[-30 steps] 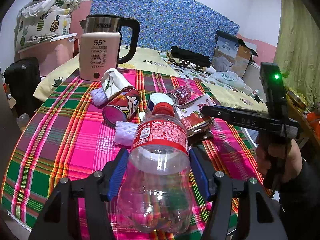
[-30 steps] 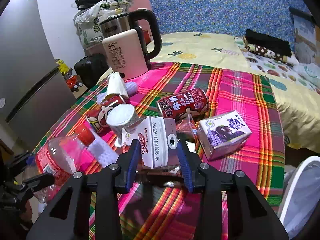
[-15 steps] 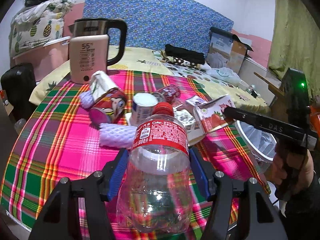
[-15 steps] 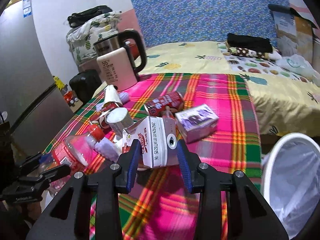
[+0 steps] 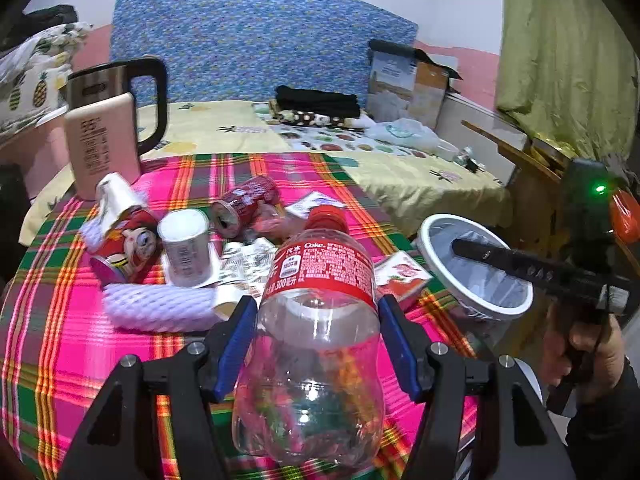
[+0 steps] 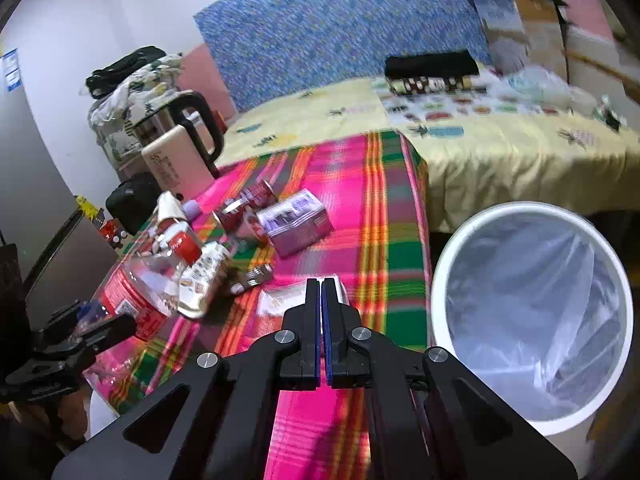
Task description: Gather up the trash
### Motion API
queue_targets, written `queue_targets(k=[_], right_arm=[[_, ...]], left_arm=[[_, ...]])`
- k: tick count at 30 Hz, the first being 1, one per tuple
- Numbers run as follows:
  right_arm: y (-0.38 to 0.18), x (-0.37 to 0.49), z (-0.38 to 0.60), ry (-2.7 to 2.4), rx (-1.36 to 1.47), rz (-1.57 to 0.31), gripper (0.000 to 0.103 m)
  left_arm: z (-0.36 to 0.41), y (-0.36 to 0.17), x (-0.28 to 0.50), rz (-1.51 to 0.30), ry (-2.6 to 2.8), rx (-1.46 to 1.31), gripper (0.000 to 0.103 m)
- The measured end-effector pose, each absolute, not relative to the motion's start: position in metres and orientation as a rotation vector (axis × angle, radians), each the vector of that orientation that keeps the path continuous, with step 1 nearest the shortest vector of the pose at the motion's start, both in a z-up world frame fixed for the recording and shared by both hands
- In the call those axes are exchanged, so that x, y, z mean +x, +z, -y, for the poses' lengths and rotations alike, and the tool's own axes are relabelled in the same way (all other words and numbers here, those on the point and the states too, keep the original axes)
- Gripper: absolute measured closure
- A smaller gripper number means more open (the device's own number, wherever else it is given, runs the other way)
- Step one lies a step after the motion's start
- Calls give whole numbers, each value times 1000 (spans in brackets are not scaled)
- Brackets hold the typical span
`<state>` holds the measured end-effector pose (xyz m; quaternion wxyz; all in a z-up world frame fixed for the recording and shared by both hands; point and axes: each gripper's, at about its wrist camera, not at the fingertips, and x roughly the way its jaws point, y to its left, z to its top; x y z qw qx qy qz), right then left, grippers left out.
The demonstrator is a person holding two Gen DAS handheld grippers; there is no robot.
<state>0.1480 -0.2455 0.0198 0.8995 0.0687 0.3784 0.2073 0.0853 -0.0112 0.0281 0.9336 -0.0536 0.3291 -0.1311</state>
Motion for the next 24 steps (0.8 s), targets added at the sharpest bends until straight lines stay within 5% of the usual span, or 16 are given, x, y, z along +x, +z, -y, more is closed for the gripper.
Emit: queue_targets(k=[3, 6, 8, 9, 24], right_arm=[[11, 149, 247, 422, 146, -812, 101], [4, 151, 247, 435, 157, -811, 84], [0, 153, 243, 456, 151, -815, 36], [-1, 153, 242, 471, 147, -817, 26], [-33, 184, 225, 570, 183, -972, 24]], left_arm=[[17, 29, 84, -673, -278, -100, 39], [16, 28, 85, -680, -265, -101, 39], [11, 28, 85, -682, -251, -108, 39], [9, 27, 85, -683, -245, -113, 39], [-17, 16, 79, -705, -197, -165, 39]])
